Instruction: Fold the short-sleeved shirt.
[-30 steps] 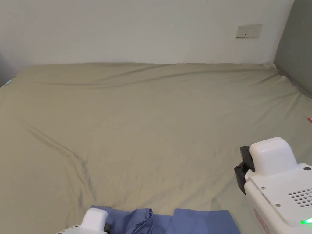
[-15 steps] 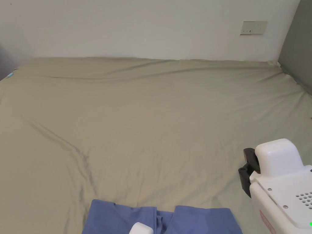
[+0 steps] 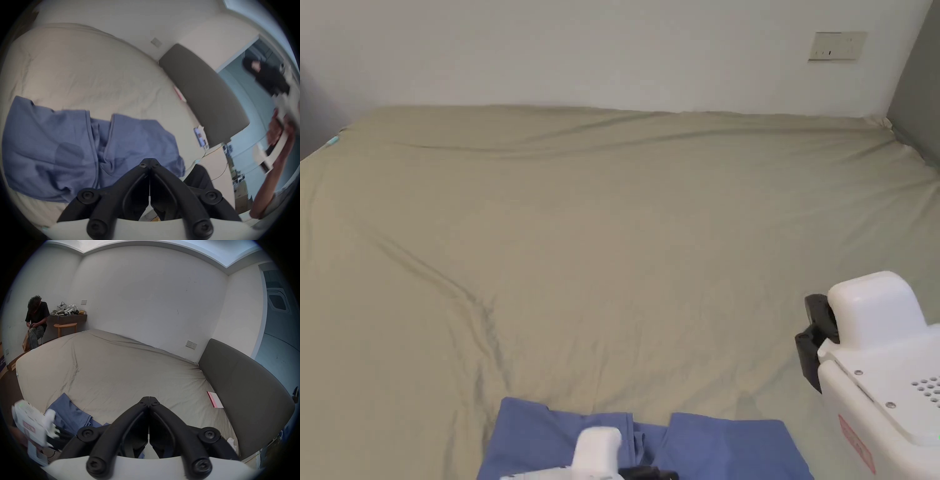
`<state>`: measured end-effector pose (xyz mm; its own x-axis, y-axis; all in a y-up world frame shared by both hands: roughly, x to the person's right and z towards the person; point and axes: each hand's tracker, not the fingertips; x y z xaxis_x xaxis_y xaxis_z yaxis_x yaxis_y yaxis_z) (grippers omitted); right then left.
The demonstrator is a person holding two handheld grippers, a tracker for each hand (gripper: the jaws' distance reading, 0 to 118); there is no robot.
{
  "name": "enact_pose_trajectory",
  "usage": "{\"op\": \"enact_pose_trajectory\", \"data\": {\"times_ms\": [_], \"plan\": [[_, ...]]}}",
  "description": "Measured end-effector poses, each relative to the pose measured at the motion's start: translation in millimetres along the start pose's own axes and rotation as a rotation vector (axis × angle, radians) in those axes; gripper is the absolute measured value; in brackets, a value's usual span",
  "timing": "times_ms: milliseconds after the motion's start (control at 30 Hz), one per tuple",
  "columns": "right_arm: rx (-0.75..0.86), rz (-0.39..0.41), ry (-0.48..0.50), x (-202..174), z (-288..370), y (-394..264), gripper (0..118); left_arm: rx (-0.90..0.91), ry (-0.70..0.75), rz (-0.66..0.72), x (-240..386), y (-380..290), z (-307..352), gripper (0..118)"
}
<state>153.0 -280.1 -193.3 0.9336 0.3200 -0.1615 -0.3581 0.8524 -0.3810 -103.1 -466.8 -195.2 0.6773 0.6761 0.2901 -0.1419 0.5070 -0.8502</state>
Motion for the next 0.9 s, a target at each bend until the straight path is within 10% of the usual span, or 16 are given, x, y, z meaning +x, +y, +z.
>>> {"op": "enact_pose_trajectory", "data": {"times_ms": [267, 433, 800, 867, 900], "plan": [[0.007, 0.004, 0.007, -1, -1, 3, 2, 0.169, 0.214, 0.072, -102, 55, 104, 13], [-0.007, 0.01, 0.011, -4, -4, 0, 2, 0.144, 0.142, 0.296, -174, 52, 134, 118], [-0.026, 0.023, 0.012, -6, -7, 0, 2, 0.021, -0.127, 0.591, -182, 23, 80, 114], [-0.024, 0.029, 0.031, -8, -9, -2, 2, 0.028, -0.22, 0.611, -172, 25, 66, 78], [-0.029, 0.031, 0.04, -8, -11, -3, 2, 0.022, -0.191, 0.602, -187, 22, 52, 37]]}}
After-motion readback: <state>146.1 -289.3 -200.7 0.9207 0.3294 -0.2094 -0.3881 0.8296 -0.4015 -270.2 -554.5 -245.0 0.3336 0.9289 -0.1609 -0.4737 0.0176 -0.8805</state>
